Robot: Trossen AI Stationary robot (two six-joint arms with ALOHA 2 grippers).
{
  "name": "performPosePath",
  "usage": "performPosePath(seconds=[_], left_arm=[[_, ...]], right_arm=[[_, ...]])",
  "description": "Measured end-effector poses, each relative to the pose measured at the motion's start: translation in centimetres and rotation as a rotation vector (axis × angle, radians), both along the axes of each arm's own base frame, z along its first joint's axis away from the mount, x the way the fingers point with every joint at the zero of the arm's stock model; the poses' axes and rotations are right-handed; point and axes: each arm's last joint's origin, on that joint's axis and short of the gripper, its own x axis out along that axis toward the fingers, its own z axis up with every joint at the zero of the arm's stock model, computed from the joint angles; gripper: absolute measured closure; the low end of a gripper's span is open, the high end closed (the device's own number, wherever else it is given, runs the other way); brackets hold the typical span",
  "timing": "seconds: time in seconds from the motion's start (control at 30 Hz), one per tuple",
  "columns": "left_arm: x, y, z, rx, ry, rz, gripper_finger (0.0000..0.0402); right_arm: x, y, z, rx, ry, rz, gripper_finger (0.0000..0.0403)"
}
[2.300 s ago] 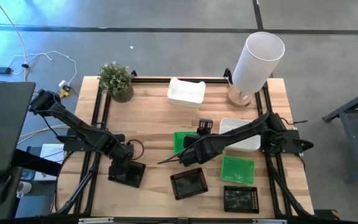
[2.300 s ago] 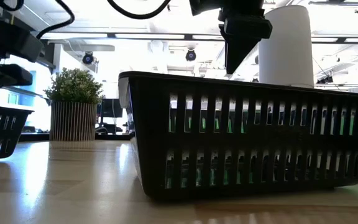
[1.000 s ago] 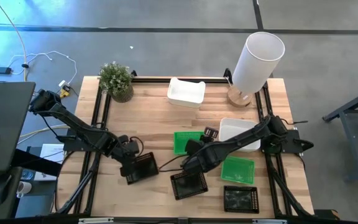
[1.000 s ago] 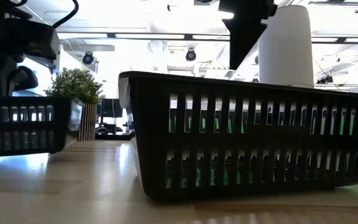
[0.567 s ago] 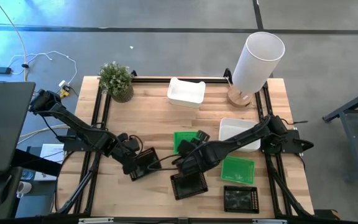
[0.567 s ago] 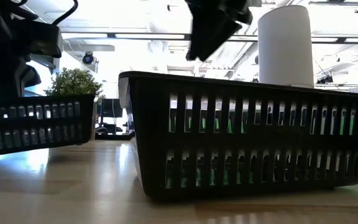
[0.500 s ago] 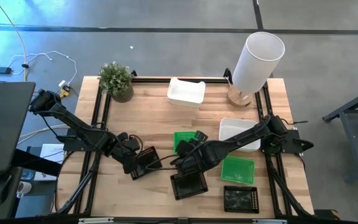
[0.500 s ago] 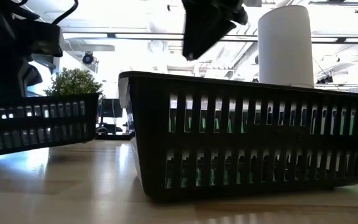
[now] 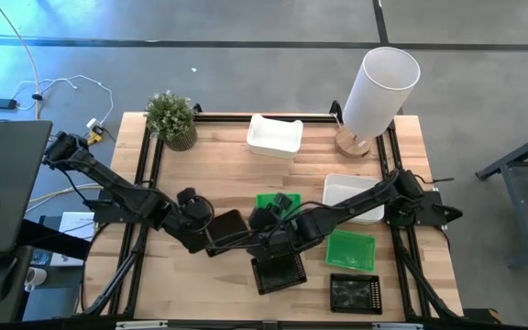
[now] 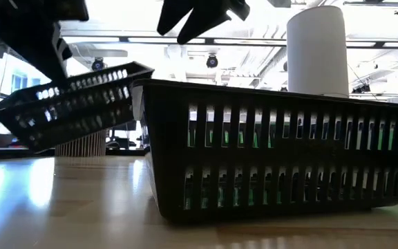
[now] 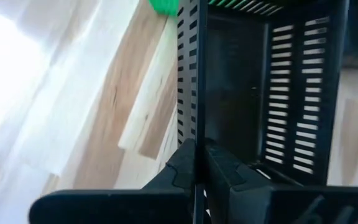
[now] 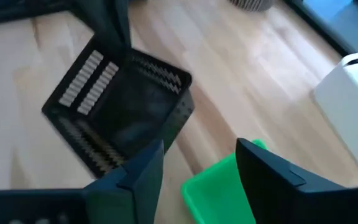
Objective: Stack baskets by color
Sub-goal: Stack the left black bin on the center black bin
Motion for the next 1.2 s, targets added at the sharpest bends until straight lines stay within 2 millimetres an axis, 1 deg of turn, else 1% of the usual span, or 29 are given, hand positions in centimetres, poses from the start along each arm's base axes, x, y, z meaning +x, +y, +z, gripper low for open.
performPosePath(seconds=[0.2,0.47,0.7,0.87,1.2], left_arm=[[0.2,0.0,1.1,0.044,-0.016,0.003,0.0401],[0.4,0.1,1.9,0.076,-0.028,0.019,0.0401],[0.5,0.2,2.2,0.143,-0.041,0.005,0.0401],[0.7,0.6,2.3,0.160,-0.053,0.032,0.0401],[1.2,1.5,2.4,0.179,-0.068,0.057,0.0401]], right_arm=[[0.6,-0.3,0.4,0.019,-0.068,-0.016,0.0185],[1.7,-1.5,0.9,0.041,-0.121,0.005,0.0180],[2.3,-3.1,0.8,0.092,-0.103,0.015,0.0180],[2.5,-4.1,0.7,0.105,-0.094,0.003,0.0180],[2.3,-6.6,0.0,0.165,-0.020,-0.107,0.0182]])
